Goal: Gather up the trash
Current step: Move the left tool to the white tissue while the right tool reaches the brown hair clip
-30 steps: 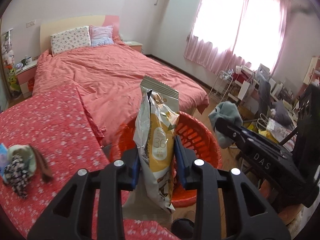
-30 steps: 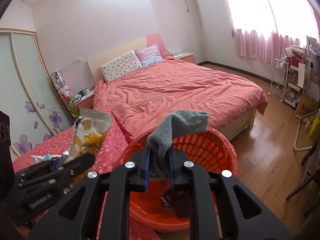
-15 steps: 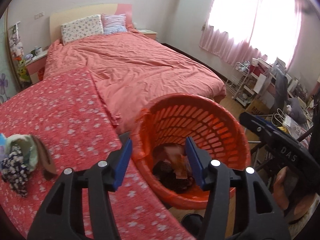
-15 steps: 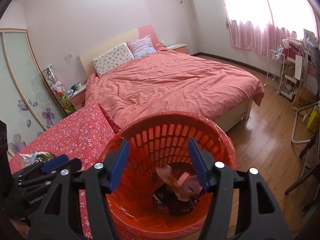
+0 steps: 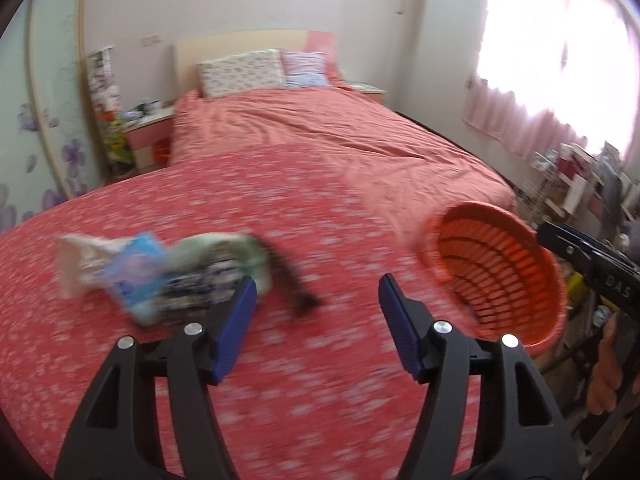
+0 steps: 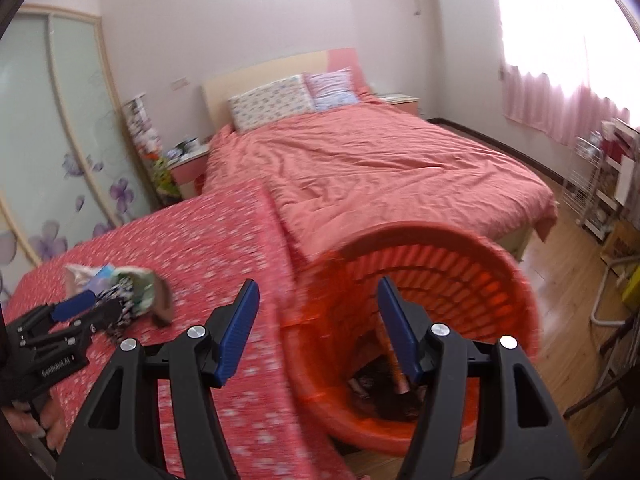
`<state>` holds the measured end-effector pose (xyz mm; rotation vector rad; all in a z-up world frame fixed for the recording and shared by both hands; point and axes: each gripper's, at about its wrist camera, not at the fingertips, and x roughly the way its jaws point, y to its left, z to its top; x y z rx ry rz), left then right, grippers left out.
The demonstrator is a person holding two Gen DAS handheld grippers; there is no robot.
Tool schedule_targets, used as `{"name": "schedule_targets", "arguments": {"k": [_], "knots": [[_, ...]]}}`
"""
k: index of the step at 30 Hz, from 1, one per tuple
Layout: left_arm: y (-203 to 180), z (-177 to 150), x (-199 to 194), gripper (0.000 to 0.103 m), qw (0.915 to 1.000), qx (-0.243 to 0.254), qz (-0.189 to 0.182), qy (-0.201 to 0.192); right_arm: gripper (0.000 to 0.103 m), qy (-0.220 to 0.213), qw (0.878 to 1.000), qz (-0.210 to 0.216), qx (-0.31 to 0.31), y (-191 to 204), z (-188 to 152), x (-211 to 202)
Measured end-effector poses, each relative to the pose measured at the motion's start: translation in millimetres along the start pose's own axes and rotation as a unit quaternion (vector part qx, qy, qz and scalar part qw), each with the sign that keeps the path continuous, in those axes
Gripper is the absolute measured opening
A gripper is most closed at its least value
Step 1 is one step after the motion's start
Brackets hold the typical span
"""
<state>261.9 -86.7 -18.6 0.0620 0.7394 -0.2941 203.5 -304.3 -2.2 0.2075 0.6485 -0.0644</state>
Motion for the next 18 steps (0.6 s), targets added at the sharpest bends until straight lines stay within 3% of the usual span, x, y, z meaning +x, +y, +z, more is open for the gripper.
{"name": "schedule_targets", "arguments": {"k": [5, 12, 18], "knots": [[70, -13, -9, 0.065, 0.9973, -0.035, 0.065, 0.004, 0.061, 0.031, 0.998, 0.027, -0.037, 51, -11, 20], [159, -22, -15, 0.072, 0.9847, -0.097, 0.145, -0.001, 0.054, 0.076, 0.993, 0.060, -0.070, 115, -22, 59], [197, -22, -14, 0.079, 0.9793, -0.122, 0.161, -0.013, 0.049, 0.107, 0.989, 0.067, -0.074, 148, -23, 92]]}}
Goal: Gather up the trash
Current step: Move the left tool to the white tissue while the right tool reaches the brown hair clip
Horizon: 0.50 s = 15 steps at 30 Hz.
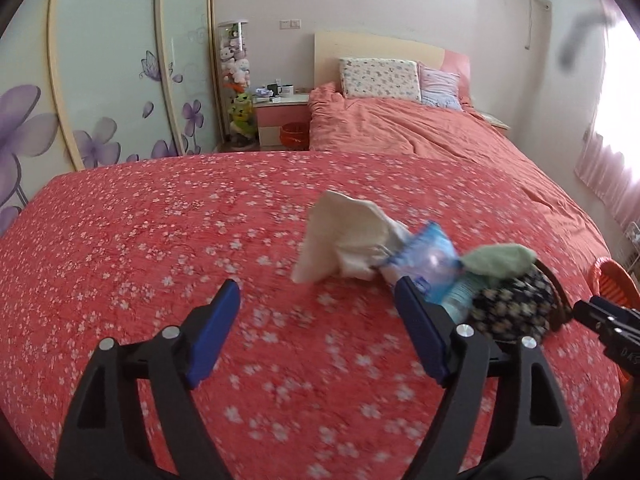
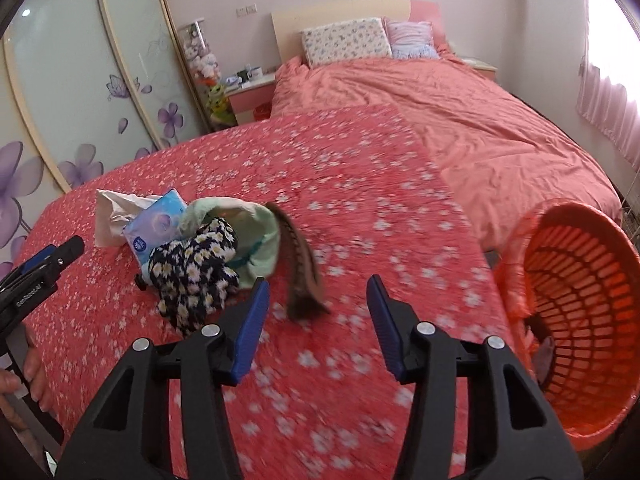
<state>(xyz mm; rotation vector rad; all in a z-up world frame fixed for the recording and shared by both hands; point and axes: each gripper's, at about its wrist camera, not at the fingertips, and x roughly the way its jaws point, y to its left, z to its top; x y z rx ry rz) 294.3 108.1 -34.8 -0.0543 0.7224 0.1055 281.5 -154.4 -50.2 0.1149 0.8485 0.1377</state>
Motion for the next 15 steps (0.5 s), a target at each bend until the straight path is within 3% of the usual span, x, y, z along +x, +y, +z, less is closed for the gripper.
{"name": "schedule_targets", "arguments": {"k": [9, 12, 15], "knots": [[2, 32, 39, 0.087, 0.9996, -0.002, -0.028, 0.007, 0.026, 0.040, 0.999, -0.033, -0.004, 8, 7, 34], [-6, 39, 46, 0.092, 0.9993, -0.002, -0.037, 0.004, 0.024, 0.038, 0.998, -0.040, -0.010, 13, 4, 36], [-19, 44, 67, 0.092, 0.9993, 0.023, -0.018, 0.023, 0.024, 0.036, 0.998, -0.045, -0.013, 14, 3, 35]]}}
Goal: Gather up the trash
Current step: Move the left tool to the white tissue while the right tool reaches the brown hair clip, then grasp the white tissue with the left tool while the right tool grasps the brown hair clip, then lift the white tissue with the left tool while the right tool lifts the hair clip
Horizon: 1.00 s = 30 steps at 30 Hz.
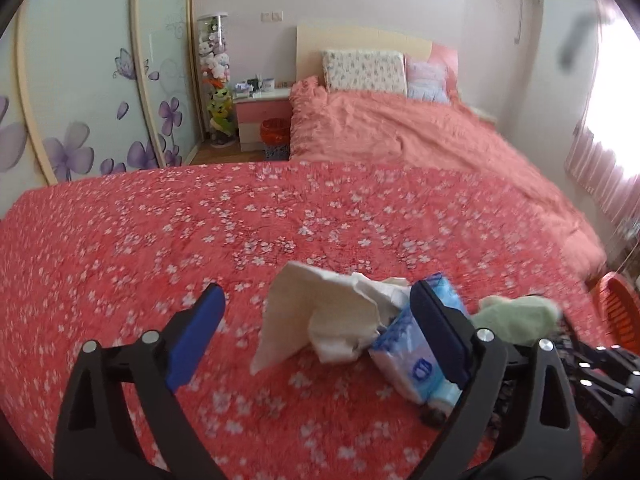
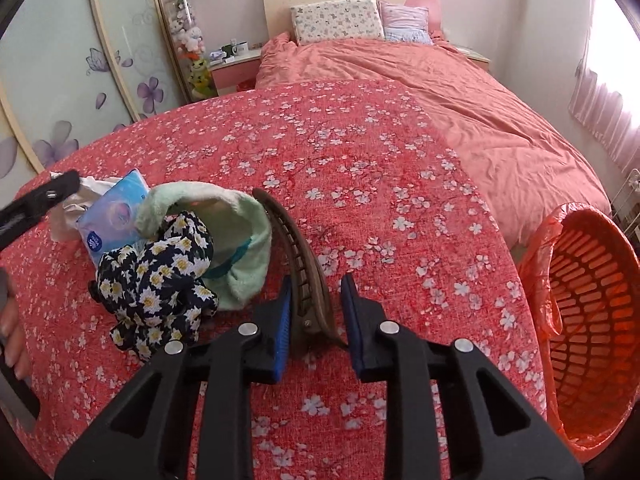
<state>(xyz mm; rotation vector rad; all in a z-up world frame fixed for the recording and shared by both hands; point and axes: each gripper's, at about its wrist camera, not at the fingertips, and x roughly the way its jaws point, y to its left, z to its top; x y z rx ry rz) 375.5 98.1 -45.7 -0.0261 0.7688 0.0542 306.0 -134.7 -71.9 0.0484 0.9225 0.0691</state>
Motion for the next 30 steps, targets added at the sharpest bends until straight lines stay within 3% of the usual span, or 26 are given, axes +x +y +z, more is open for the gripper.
{"name": "schedule_targets", "arguments": {"k": [5, 10, 12, 23, 26, 30], "knots": [[-4, -3, 19, 0.075, 0.9996, 0.005, -0.015, 0.026, 0.024, 0.001, 1.000, -0.008, 0.011, -7, -2, -2], [5, -14, 9, 0.042, 0.9990, 0.011, -0.023, 0.037, 0.024, 0.002, 1.000, -0.008, 0.027, -20, -8, -9], [10, -21, 3, 0.034, 0.9988, 0.015, -0.026, 0.038, 0.024, -0.001, 1.000, -0.009, 0.027, -21, -13, -14], [34, -84, -61, 0.034, 0.9989, -0.012, -0.022, 0.039, 0.024, 0.001, 1.000, 0.002, 0.027, -17, -34, -28], [31, -96, -70, 0.050, 0.9985, -0.011, -0.027, 0.045, 0.024, 0.003, 1.000, 0.004, 0.025, -12, -36, -27], [25, -100, -66, 0.051, 0.9988, 0.003, -0.018, 0.045, 0.024, 0.006, 1.000, 0.002, 0.028, -10, -32, -24]]}}
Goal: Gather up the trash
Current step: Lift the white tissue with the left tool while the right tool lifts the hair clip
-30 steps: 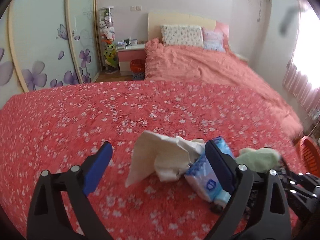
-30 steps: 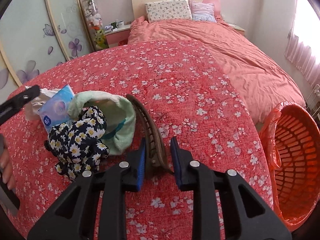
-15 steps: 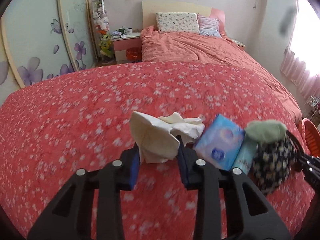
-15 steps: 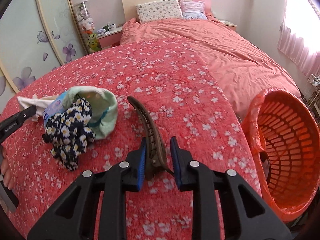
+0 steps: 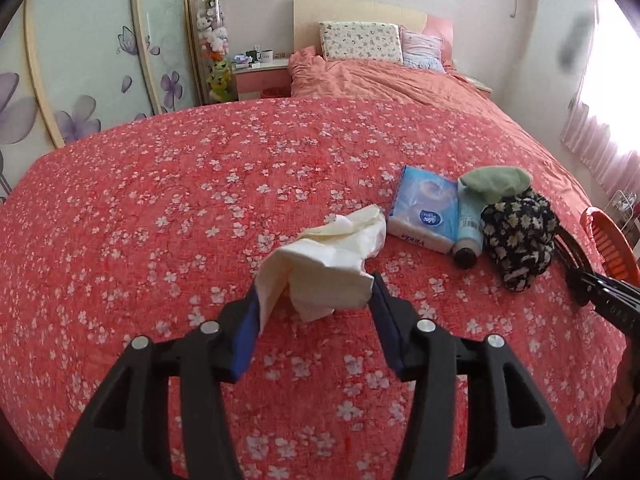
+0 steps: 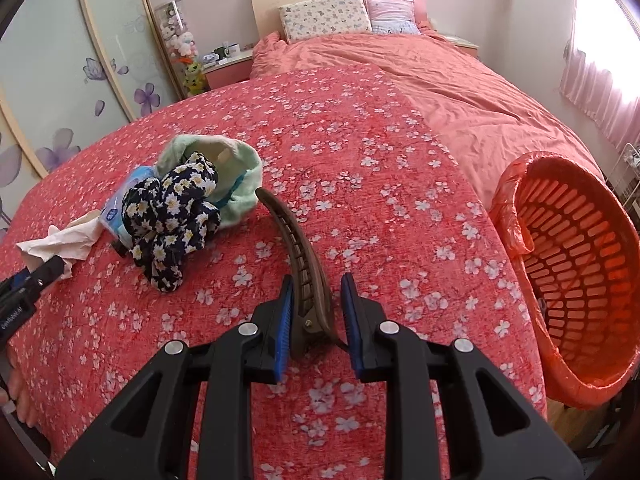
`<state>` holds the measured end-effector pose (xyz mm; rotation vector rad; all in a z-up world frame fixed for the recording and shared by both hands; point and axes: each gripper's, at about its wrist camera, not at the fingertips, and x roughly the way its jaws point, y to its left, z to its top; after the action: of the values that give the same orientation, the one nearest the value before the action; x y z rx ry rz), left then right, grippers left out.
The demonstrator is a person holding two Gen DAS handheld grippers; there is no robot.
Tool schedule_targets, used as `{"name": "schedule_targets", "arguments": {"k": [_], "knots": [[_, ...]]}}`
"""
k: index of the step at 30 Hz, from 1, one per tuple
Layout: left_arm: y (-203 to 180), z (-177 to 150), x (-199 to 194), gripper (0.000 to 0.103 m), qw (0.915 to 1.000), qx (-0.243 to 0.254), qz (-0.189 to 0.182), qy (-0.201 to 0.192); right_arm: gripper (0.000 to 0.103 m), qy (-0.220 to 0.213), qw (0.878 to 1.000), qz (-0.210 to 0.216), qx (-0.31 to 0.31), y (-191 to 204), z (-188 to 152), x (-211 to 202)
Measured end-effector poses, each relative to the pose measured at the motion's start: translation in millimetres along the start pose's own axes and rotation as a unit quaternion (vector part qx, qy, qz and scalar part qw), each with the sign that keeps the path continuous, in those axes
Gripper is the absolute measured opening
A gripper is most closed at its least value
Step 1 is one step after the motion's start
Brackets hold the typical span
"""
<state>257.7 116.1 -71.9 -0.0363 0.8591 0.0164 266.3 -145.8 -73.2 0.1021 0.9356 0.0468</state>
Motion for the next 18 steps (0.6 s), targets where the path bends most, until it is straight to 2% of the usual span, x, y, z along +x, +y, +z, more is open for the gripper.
{"name": "schedule_targets", "arguments": {"k": [2, 4, 11, 18], "knots": [[-2, -1, 5, 0.051, 1.0000, -0.002, -0.003, 0.006, 0.024, -0.001, 1.000, -0.004, 0.000, 0, -1, 0], [-5, 1, 9, 0.042, 0.9999, -0.003, -0.011, 0.013, 0.024, 0.000, 1.000, -0.008, -0.001, 0, -1, 0], [-8, -1, 14, 0.041, 0.9998, -0.012, -0.012, 0.010, 0.024, -0.011, 1.000, -0.018, -0.003, 4, -7, -1], [-3, -1, 18, 0.043, 0.9997, -0.019, -0.002, 0.018, 0.024, -0.018, 1.000, 0.002, 0.005, -4, -10, -2]]}}
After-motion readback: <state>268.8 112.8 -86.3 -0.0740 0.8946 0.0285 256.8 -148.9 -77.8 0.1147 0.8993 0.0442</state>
